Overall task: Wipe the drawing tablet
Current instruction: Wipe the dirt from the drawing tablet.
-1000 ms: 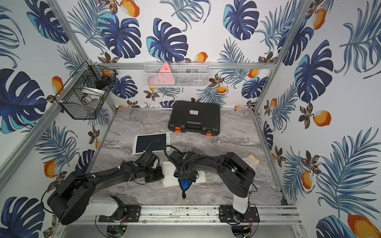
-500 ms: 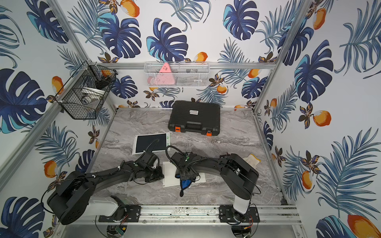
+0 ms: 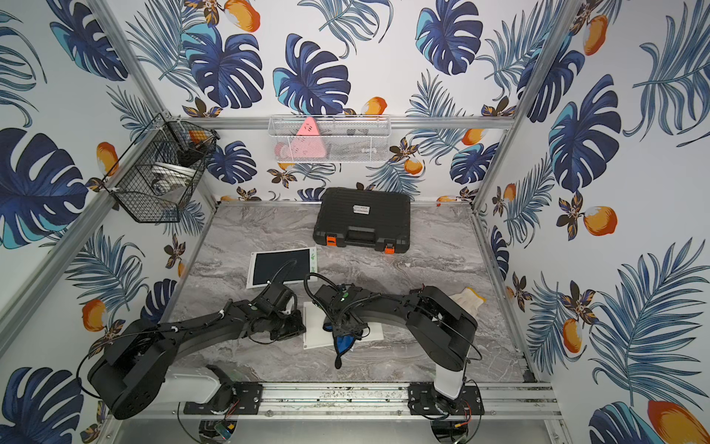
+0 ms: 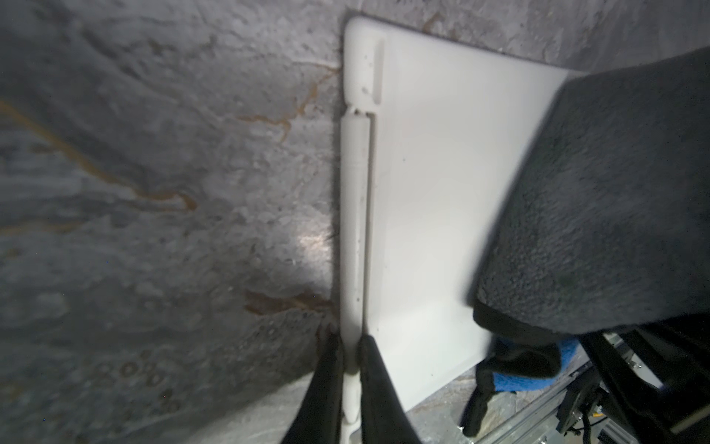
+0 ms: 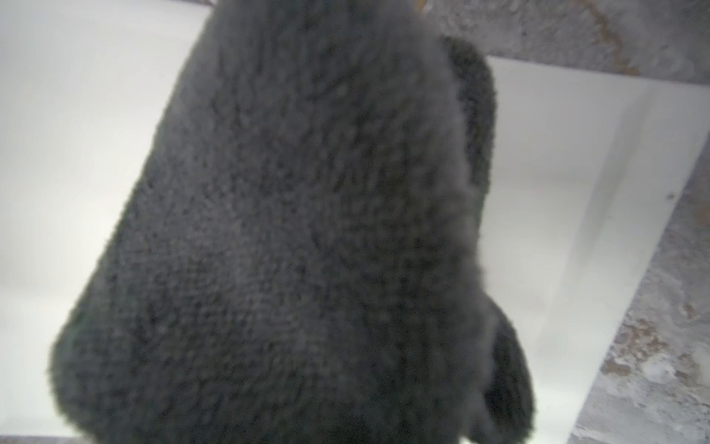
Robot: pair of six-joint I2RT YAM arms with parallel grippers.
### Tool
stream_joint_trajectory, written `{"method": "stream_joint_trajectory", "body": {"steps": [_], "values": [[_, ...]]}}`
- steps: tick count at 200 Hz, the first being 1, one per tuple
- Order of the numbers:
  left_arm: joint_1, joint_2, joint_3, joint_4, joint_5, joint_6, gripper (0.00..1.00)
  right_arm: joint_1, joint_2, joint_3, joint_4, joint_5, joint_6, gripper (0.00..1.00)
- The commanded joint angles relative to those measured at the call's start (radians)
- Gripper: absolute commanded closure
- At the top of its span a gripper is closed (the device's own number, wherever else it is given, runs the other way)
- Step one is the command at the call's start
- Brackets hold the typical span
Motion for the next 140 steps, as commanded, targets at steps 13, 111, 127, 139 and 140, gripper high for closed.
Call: {"method": "stream_joint_trajectory", "body": {"steps": [13,111,127,139,140], "values": [[0.002,0.017,-0.02,-0.312,-0.143,0.014,0.85,-0.013,0.073,-0.088,-0.179,-0.008,0.048,1.0],[0.002,0.019,-0.02,-0.311,-0.145,0.014,0.85,-0.391,-0.134,-0.104,-0.283,0.053,0.102,1.0],[0.003,0.02,-0.019,-0.306,-0.138,0.016,0.85,-0.411,-0.166,-0.095,-0.298,0.084,0.125,1.0],[0.004,0.022,-0.018,-0.305,-0.136,0.018,0.85,-0.426,-0.186,-0.095,-0.313,0.105,0.143,1.0],[0.004,0.021,-0.018,-0.304,-0.136,0.018,0.85,-0.427,-0.189,-0.095,-0.314,0.105,0.145,1.0]]}}
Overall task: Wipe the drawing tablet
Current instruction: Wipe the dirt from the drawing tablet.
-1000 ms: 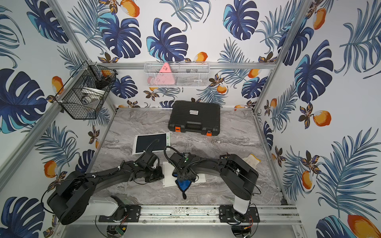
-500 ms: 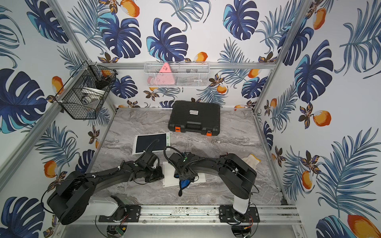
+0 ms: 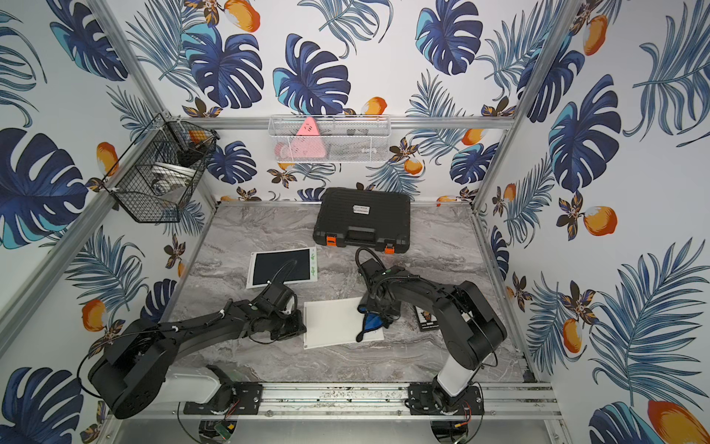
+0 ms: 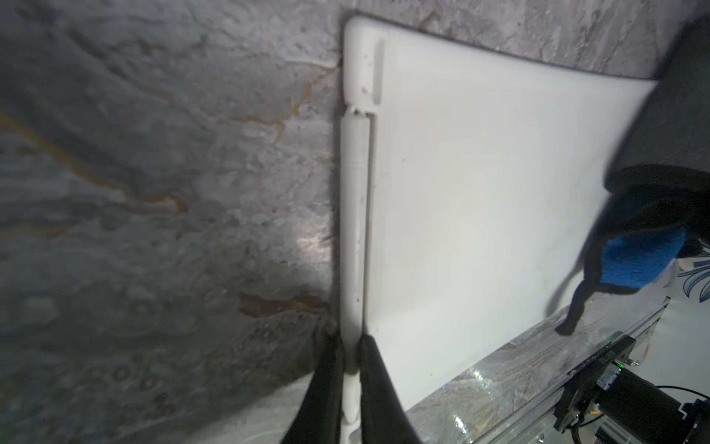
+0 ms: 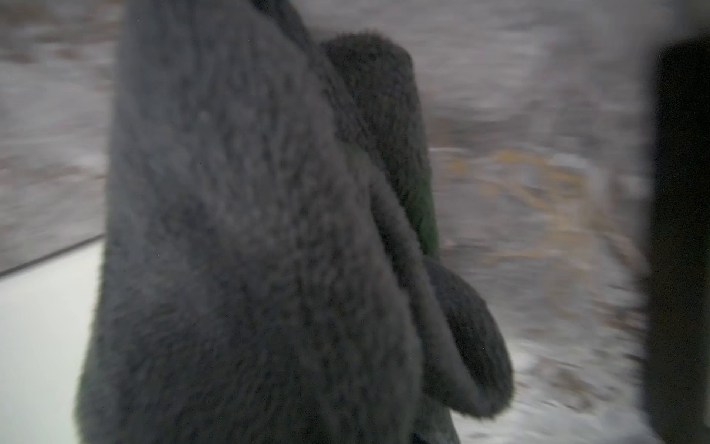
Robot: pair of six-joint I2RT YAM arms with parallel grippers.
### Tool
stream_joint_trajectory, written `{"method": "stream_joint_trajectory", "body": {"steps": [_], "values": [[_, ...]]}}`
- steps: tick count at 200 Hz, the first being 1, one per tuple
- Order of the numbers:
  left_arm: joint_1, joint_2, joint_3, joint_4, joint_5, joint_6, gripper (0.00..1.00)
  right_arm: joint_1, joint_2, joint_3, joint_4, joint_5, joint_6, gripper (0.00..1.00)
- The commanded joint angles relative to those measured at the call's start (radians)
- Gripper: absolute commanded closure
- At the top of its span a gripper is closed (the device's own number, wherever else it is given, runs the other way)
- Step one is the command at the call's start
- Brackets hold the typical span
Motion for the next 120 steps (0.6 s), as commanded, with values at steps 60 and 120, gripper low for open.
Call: {"method": "stream_joint_trajectory", "body": {"steps": [60,120], "values": [[0.007,0.014,-0.006,-0.296,-0.107,0.027,0.83,-0.048,-0.167,0.015,-0.222,0.152,0.012,1.0],[0.007,-0.026,0.012,-0.275,-0.038,0.007,0.71,-0.034,-0.182,-0.087,-0.159,-0.09,-0.032,1.0]]}}
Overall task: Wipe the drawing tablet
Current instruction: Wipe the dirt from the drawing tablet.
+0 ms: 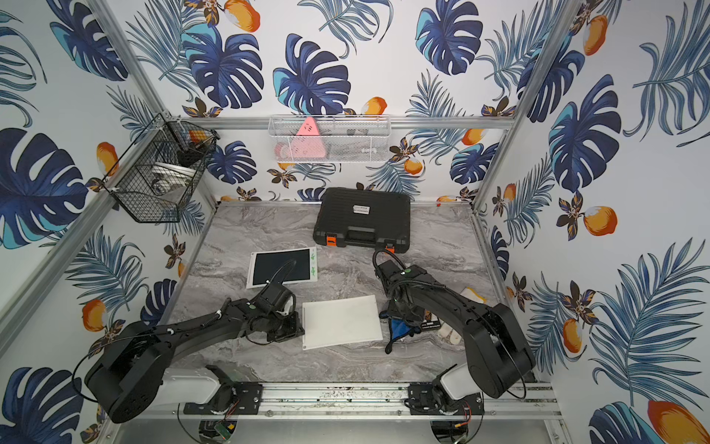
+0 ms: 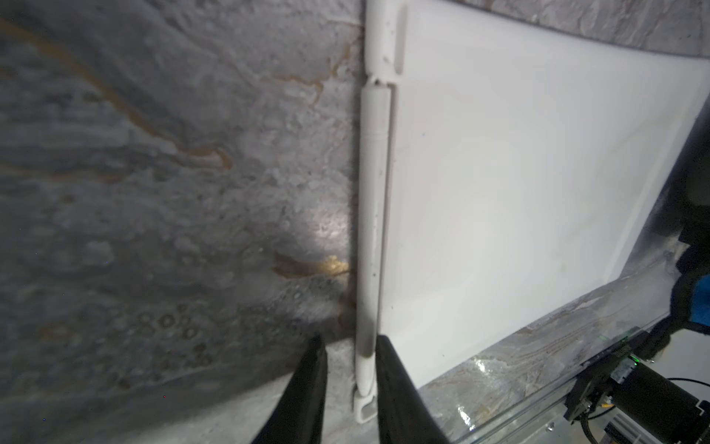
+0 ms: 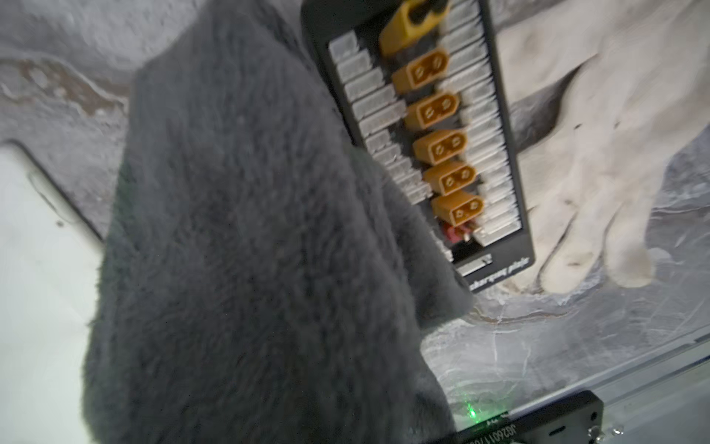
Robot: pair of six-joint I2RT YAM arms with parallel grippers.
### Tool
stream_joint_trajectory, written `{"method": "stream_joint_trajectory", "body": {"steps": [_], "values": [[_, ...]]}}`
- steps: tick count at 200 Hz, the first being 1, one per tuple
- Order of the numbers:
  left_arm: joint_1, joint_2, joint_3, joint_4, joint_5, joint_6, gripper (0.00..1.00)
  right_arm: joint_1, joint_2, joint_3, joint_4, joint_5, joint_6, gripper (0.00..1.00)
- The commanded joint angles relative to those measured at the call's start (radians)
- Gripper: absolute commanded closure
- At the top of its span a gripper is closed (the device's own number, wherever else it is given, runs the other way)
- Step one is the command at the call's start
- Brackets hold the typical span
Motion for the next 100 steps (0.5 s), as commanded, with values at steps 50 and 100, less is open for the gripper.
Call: {"method": "stream_joint_trajectory", "body": {"steps": [50,100], "values": [[0.001,0.029,-0.021,-0.106,-0.004,-0.026,0.7,0.097,0.112,0.046,0.121,-0.185,-0.034,1.0],[0.0,0.128,-0.027,-0.023,-0.001,-0.032,0.71,0.258,0.447,0.373,0.157,-0.198,-0.082,1.0]]}}
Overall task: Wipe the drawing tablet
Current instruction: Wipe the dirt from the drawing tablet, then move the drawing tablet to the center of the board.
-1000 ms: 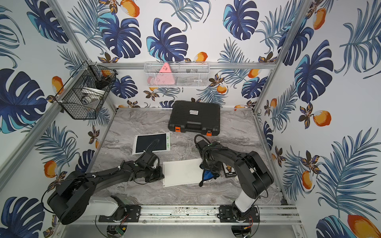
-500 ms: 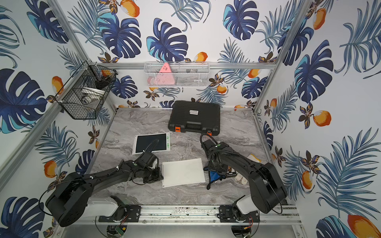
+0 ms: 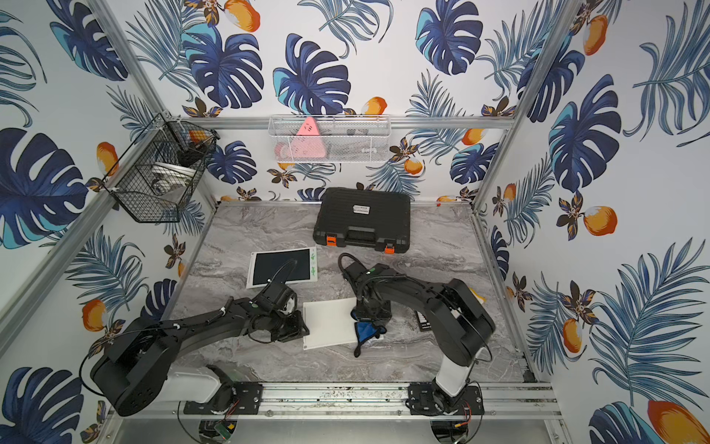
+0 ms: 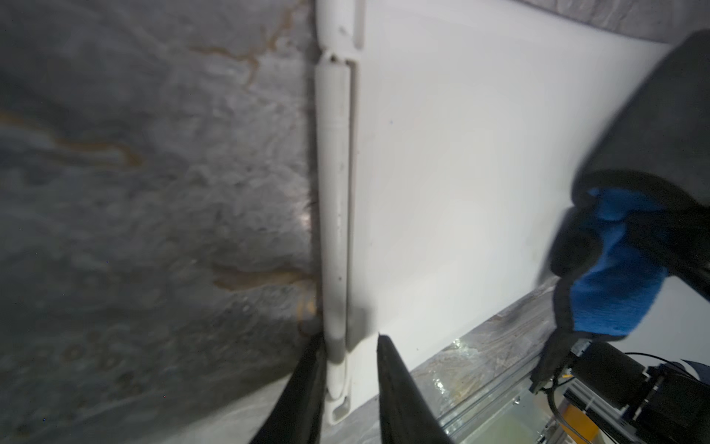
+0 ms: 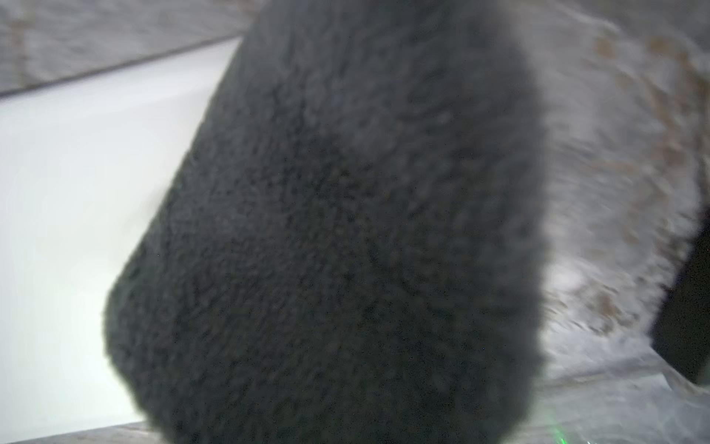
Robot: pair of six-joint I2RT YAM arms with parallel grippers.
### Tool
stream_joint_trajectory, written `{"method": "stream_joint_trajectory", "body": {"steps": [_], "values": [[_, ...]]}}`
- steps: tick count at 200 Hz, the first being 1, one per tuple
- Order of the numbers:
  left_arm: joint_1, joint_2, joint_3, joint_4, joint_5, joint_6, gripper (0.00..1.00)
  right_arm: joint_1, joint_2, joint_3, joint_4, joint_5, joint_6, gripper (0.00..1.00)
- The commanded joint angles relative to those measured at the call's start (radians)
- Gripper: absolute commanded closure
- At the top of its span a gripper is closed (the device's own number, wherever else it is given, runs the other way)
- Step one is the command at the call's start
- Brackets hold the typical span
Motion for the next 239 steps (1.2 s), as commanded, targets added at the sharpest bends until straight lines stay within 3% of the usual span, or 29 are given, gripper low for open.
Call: {"method": "stream_joint_trajectory", "body": {"steps": [1,38,98,119,148,179,239], "values": [[-0.002,0.064,-0.019,-0.127,-0.116,-0.009,0.71,0.033,0.119,0.115,0.036,-0.028,-0.032,1.0],[-0.002,0.125,0.006,-0.18,-0.201,-0.004,0.76,-0.006,0.238,0.19,-0.008,0.052,-0.074,1.0],[-0.002,0.147,-0.008,-0.221,-0.263,-0.011,0.82,-0.266,0.14,0.039,-0.011,0.171,-0.154,1.0],[-0.002,0.153,-0.004,-0.217,-0.263,-0.009,0.82,-0.23,0.127,0.09,-0.007,0.146,-0.177,1.0],[-0.002,0.134,0.012,-0.203,-0.247,-0.007,0.81,-0.094,0.147,0.195,0.005,0.116,-0.163,1.0],[-0.003,0.174,0.036,-0.183,-0.228,-0.001,0.82,-0.046,0.252,0.299,0.007,0.078,-0.152,1.0],[-0.002,0.207,0.068,-0.185,-0.232,-0.002,0.81,-0.318,0.218,0.161,0.005,0.117,-0.215,1.0]]}}
